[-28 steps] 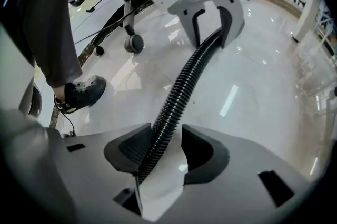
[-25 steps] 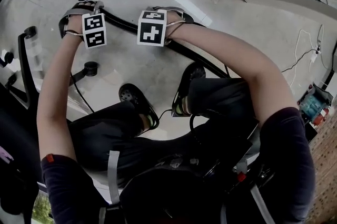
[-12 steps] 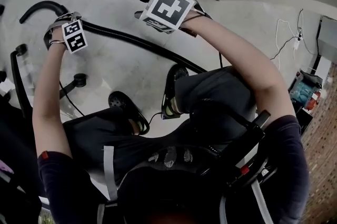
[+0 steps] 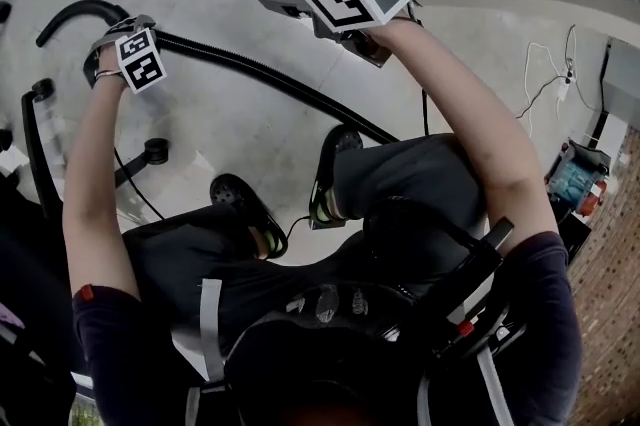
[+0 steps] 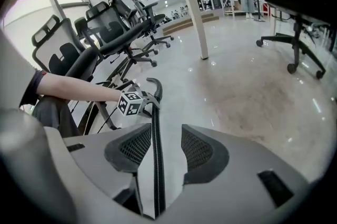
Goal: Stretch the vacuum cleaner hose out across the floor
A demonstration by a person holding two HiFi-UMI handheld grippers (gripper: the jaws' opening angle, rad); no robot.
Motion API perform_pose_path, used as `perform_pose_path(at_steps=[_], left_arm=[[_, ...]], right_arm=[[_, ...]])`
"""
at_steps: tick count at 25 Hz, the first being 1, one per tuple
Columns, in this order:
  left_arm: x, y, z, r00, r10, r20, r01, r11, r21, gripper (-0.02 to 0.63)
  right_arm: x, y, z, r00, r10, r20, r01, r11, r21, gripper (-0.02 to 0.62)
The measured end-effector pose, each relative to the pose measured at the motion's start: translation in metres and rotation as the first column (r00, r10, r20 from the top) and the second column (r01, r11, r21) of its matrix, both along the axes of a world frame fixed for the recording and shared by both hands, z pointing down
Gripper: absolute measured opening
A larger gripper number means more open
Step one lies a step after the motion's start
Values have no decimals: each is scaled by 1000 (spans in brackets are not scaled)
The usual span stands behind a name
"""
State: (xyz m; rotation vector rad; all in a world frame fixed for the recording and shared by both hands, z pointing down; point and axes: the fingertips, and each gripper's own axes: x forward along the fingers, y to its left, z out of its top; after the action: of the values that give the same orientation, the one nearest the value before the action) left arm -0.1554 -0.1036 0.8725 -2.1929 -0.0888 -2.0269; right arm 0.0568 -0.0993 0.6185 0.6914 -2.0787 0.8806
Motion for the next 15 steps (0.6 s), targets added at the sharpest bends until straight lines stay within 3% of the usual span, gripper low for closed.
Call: perform_pose_path(at_steps=[2, 6, 15], left_arm=[[3, 0, 3, 1000, -13, 0, 13, 1000, -9, 233], [4, -13, -3, 999, -45, 8, 45, 999, -14, 233], [2, -18, -6, 998, -56, -40, 56, 998, -17, 236]], right_arm=[[1, 3, 3, 1000, 21, 19, -21, 1000, -21, 179], [-6, 4, 6, 998, -19, 67, 22, 999, -46, 179], [-20, 13, 13, 996, -36, 86, 42, 996, -75, 179]])
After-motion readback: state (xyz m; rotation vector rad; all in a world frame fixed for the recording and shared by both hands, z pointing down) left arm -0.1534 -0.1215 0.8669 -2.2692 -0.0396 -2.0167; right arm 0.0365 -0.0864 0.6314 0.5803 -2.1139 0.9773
